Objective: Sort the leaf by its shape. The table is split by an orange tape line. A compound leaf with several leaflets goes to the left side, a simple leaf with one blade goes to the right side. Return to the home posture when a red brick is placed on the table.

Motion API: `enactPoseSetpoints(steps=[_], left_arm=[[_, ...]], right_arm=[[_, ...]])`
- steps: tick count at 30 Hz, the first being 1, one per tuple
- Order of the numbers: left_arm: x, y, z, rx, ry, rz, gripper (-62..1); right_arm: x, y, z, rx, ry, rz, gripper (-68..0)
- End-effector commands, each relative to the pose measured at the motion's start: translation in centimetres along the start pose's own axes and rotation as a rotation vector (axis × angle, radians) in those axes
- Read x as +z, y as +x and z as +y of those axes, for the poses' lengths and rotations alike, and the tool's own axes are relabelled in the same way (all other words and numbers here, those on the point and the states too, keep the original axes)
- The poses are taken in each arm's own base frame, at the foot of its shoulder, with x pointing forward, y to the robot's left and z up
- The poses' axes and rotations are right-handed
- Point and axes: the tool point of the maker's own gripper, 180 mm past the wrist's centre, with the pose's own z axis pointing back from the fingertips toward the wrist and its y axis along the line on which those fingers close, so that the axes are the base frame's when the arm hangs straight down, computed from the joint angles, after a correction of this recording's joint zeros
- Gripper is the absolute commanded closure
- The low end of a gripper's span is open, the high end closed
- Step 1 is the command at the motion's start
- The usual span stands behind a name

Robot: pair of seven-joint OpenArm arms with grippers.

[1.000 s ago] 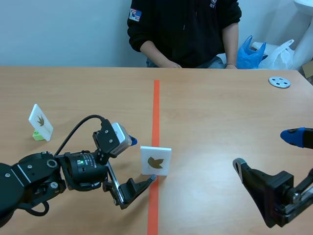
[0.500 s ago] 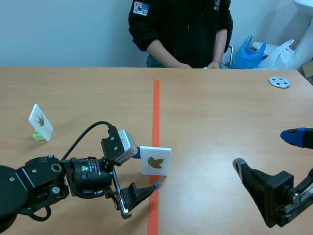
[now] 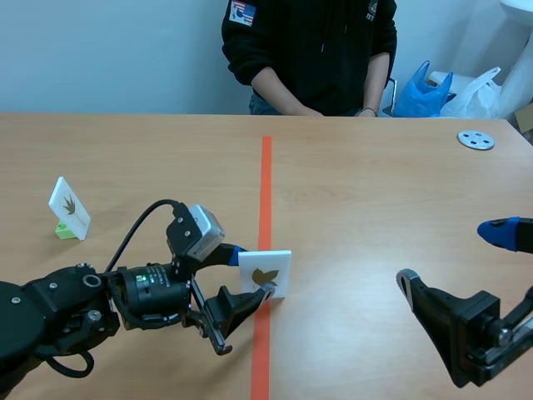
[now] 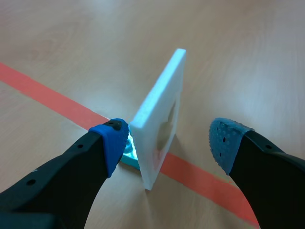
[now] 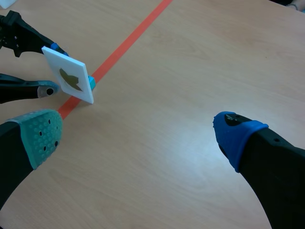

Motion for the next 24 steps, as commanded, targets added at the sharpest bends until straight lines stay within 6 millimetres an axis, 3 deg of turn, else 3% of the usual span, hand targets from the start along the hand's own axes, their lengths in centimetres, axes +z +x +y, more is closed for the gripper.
enactPoseSetpoints(steps=[1, 10, 19, 24], left_arm=[[-0.5, 1.5, 0.3, 0.008, 0.005, -0.042, -38.5], [-1.5, 2.1, -0.3, 0.041, 0.005, -0.067, -37.9], [-2.2, 2.5, 0.3, 0.022, 0.065, -0.08, -9.4], [-2.2, 1.9, 0.4, 0.022, 0.069, -0.049, -5.5]], right_arm=[[-0.1, 0.8, -0.5, 0.006, -0.011, -0.029, -67.9], [-0.1, 0.8, -0.5, 0.006, -0.011, -0.029, -67.9], [-0.1, 0.8, -0.5, 0.006, -0.011, -0.029, -67.9], [-0.1, 0.8, -0.5, 0.006, -0.011, -0.029, -67.9]])
